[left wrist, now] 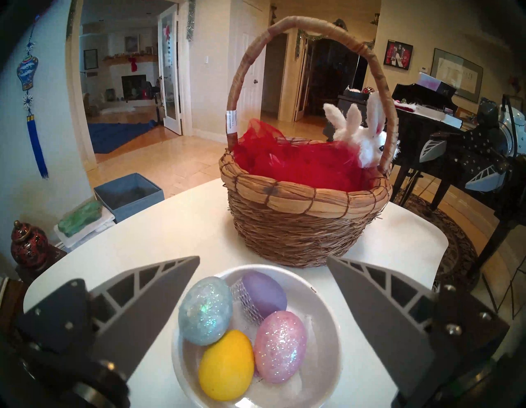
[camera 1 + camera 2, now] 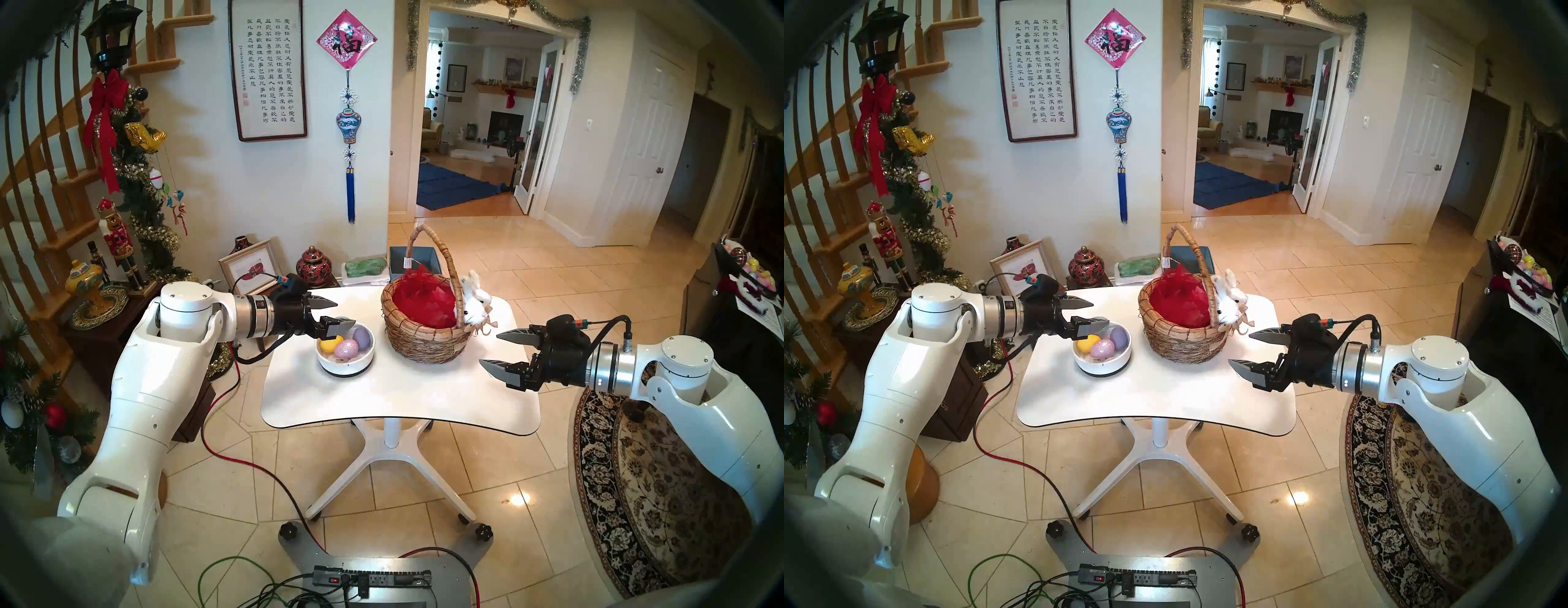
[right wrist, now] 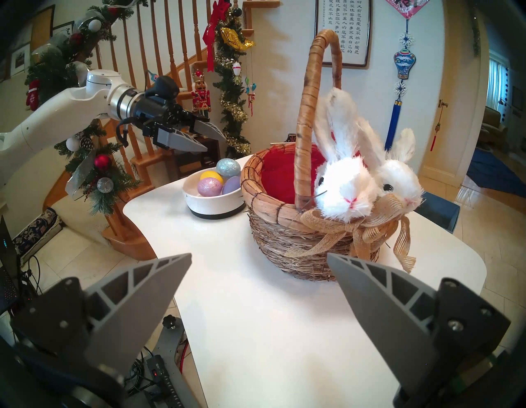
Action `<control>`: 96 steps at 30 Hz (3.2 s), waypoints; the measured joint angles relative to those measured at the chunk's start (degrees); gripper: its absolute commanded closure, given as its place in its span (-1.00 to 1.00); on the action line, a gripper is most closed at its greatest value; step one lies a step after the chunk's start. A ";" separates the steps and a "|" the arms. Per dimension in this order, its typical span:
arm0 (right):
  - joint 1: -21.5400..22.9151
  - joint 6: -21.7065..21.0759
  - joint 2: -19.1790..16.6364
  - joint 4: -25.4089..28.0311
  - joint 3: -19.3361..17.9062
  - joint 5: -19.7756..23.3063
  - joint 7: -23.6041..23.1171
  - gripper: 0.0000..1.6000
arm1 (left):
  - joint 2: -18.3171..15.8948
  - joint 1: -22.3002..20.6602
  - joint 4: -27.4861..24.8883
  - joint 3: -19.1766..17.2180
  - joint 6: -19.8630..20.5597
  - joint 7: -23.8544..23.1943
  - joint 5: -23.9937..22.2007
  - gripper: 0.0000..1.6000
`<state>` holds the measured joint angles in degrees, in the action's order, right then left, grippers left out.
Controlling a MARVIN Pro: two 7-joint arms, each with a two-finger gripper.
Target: Put easter egg into basket
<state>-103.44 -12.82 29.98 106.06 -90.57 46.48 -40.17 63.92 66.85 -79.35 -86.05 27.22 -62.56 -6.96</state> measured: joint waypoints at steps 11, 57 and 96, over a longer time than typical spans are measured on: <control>0.00 0.00 0.00 0.00 0.00 0.00 0.00 -1.00 | -0.11 -4.81 5.28 2.67 -1.43 -1.32 2.09 -1.00; 0.00 0.00 -0.02 -0.01 0.01 0.01 0.00 -1.00 | -0.44 -15.75 20.25 10.03 -7.23 -8.81 8.48 -1.00; -0.01 0.00 -0.02 -0.01 0.01 0.02 0.01 -1.00 | 0.81 -17.02 23.97 11.42 -9.02 -6.45 11.18 0.73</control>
<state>-103.45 -12.82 29.96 106.05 -90.56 46.49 -40.16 64.73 49.83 -55.37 -74.63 18.20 -69.01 4.22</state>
